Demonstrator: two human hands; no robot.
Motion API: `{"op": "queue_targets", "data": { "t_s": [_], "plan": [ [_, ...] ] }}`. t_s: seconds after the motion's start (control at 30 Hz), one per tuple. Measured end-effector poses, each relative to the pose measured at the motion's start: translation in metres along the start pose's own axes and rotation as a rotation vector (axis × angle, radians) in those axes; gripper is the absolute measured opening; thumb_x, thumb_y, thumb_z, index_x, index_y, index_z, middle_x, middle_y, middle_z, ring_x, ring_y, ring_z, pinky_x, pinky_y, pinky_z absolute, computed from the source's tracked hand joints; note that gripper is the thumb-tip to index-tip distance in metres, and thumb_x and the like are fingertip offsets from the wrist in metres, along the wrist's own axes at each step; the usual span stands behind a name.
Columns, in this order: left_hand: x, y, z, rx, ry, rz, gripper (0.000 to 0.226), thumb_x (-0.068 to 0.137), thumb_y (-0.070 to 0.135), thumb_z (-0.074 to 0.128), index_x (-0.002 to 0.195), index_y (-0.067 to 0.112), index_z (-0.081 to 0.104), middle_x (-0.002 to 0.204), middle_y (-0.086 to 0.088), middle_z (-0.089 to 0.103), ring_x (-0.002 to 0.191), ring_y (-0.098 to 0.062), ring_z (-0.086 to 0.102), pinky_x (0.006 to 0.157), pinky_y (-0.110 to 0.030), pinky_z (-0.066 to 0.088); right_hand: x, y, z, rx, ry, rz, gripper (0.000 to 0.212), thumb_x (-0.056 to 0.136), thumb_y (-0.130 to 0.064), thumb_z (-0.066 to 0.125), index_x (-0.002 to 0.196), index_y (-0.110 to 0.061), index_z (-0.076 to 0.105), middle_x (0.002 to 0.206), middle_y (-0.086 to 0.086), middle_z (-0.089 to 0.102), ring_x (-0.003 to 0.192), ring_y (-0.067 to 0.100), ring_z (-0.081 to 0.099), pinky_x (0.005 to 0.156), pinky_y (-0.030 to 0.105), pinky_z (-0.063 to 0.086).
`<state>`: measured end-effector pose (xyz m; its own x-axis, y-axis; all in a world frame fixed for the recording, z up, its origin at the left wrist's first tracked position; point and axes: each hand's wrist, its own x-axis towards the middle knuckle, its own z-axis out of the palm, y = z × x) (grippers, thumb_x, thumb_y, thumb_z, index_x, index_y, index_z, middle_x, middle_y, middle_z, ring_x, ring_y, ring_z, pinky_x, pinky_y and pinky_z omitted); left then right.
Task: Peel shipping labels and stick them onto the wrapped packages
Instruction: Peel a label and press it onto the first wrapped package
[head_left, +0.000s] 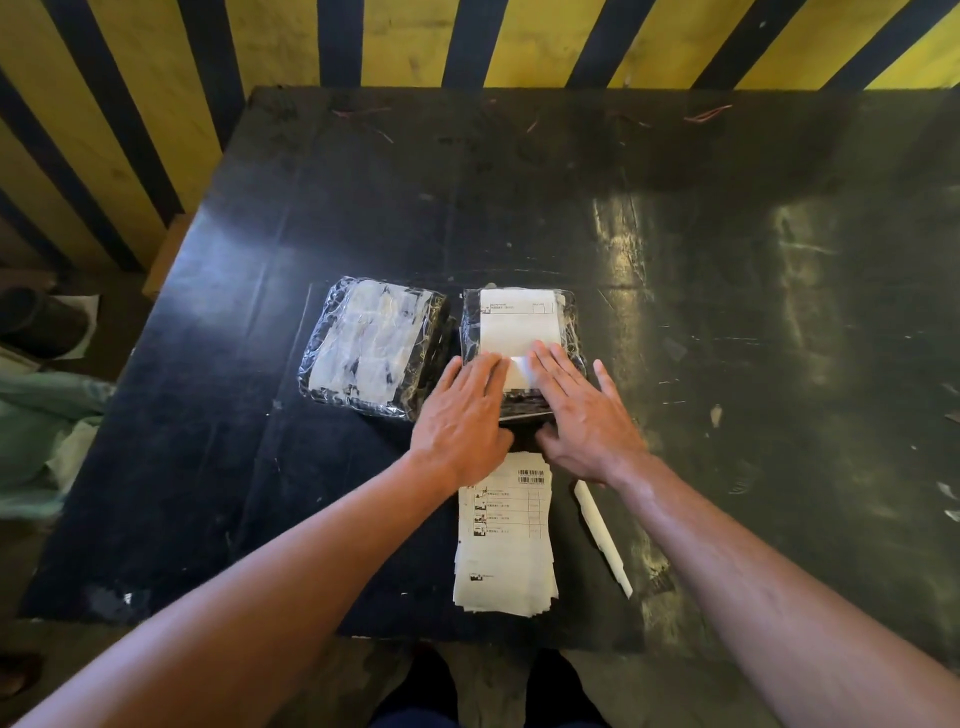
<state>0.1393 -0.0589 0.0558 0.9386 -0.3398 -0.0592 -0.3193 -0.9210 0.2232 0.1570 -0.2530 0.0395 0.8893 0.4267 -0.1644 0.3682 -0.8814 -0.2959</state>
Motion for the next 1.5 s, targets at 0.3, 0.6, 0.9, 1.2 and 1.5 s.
{"op": "queue_targets", "data": {
  "t_s": [0.3, 0.6, 0.9, 1.2, 1.5],
  "plan": [
    [0.021, -0.002, -0.004, -0.04, -0.033, 0.036, 0.081, 0.098, 0.028, 0.053, 0.167, 0.012, 0.015, 0.177, -0.006, 0.007, 0.164, -0.025, 0.005, 0.133, -0.043, 0.012, -0.002, -0.004, 0.001, 0.07, 0.008, 0.027, 0.1, 0.097, -0.026, 0.062, 0.168, -0.024, -0.008, 0.175, -0.009, -0.014, 0.159, 0.009, -0.019, 0.13, 0.052, -0.007],
    [0.032, -0.022, -0.007, 0.147, -0.141, -0.025, 0.083, 0.105, 0.04, 0.038, 0.168, 0.012, -0.008, 0.177, -0.004, -0.013, 0.163, -0.019, -0.011, 0.133, -0.045, -0.005, 0.0, -0.001, 0.001, 0.039, 0.02, 0.015, 0.095, 0.096, -0.026, 0.058, 0.168, -0.025, -0.004, 0.174, -0.012, -0.014, 0.159, 0.006, -0.018, 0.128, 0.052, -0.011],
    [0.058, 0.006, -0.023, 0.0, -0.018, 0.048, 0.065, 0.102, 0.028, 0.05, 0.162, 0.011, 0.032, 0.168, -0.007, 0.034, 0.157, -0.024, 0.028, 0.133, -0.045, 0.014, -0.005, -0.005, 0.0, 0.088, 0.032, 0.029, 0.097, 0.096, -0.024, 0.06, 0.168, -0.022, -0.004, 0.174, -0.009, -0.015, 0.159, 0.009, -0.02, 0.129, 0.053, -0.011],
    [0.053, -0.031, -0.027, 0.041, 0.024, -0.134, 0.047, 0.1, 0.029, 0.051, 0.144, 0.012, 0.049, 0.144, -0.005, 0.053, 0.125, -0.023, 0.053, 0.112, -0.039, 0.042, 0.0, -0.003, 0.001, 0.064, 0.02, 0.025, 0.101, 0.095, -0.028, 0.063, 0.168, -0.025, -0.007, 0.174, -0.011, -0.016, 0.159, 0.007, -0.019, 0.129, 0.053, -0.009],
    [0.091, -0.001, -0.013, -0.046, -0.136, -0.025, 0.067, 0.111, 0.044, 0.022, 0.169, 0.019, 0.003, 0.178, -0.001, -0.006, 0.163, -0.019, -0.011, 0.131, -0.043, -0.007, -0.004, -0.005, -0.001, 0.071, 0.014, 0.027, 0.096, 0.096, -0.027, 0.06, 0.168, -0.024, -0.004, 0.174, -0.008, -0.016, 0.159, 0.011, -0.022, 0.13, 0.055, -0.006]
  ]
}}
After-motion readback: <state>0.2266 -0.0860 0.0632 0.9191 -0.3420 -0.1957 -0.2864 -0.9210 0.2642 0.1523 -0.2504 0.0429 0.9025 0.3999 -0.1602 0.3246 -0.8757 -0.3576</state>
